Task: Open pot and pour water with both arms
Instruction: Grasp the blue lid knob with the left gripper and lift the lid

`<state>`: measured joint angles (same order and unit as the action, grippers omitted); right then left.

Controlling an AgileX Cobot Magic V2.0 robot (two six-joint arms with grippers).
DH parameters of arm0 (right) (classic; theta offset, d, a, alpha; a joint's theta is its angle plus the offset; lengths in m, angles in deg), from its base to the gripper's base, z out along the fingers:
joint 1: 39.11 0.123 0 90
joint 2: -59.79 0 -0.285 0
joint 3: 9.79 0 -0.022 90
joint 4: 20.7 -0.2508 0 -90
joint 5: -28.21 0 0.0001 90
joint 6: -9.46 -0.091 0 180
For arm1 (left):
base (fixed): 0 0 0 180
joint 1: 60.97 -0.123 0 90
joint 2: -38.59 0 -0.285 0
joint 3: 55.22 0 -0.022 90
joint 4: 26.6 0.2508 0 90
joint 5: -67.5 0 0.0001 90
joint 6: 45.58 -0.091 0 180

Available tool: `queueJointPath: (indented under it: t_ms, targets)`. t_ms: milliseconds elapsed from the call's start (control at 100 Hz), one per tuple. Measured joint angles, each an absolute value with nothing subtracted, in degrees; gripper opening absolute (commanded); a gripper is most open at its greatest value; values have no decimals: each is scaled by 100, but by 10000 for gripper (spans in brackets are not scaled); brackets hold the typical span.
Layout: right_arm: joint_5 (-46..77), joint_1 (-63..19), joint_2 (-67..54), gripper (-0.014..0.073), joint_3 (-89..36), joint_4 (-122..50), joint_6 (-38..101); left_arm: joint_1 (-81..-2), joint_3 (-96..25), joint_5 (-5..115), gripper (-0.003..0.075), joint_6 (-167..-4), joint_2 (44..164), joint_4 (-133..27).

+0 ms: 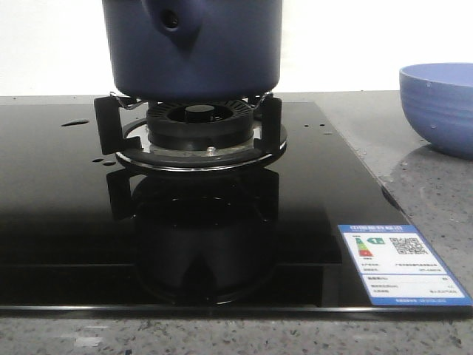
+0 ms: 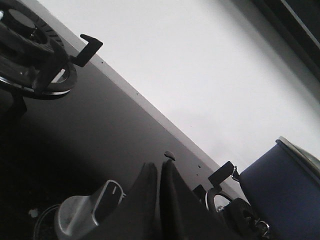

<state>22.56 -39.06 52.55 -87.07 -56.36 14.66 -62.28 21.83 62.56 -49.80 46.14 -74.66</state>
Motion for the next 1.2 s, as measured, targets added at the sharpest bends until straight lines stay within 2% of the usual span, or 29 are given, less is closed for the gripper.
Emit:
queueJointPath:
  t_ms: [200,420,580,670,720,770,840,900,950,1200]
  targets:
    - [1540,-3906,5142,-45,-7771,-5516,1775,-6228,1343,5514,-19,-4980,4641,-6668]
    - [616,-3906,3834,-45,-6499,-4970,2290,-6228,-234,4154,-19,-5907,5585,-5992]
    - [106,-3906,2956,-31,-5776,-4886,2560,-5871,-934,3875,-13,-6405,6204,-5990]
    - [-40,-3896,2692,88,-5518,-4875,2598,-5489,-1123,3873,48,-6499,6477,-5990]
    - [-86,-3896,2593,201,-5425,-4865,2607,-5276,-1188,3861,113,-6594,6628,-6023]
    - [-97,-3896,2555,351,-5370,-4865,2607,-5066,-1257,3859,188,-6700,6802,-6122]
    - [-97,-3896,2529,487,-5316,-4865,2621,-4804,-1328,3886,305,-6929,7001,-6375]
    - [-97,-3896,2529,523,-5305,-4865,2624,-4522,-1409,4013,407,-7226,7207,-6710]
    - [-97,-3896,2529,518,-5305,-4865,2634,-4337,-1458,4105,451,-7496,7384,-6996]
    - [-97,-3896,2529,518,-5305,-4854,2645,-3562,-1704,4532,410,-8969,8624,-8093]
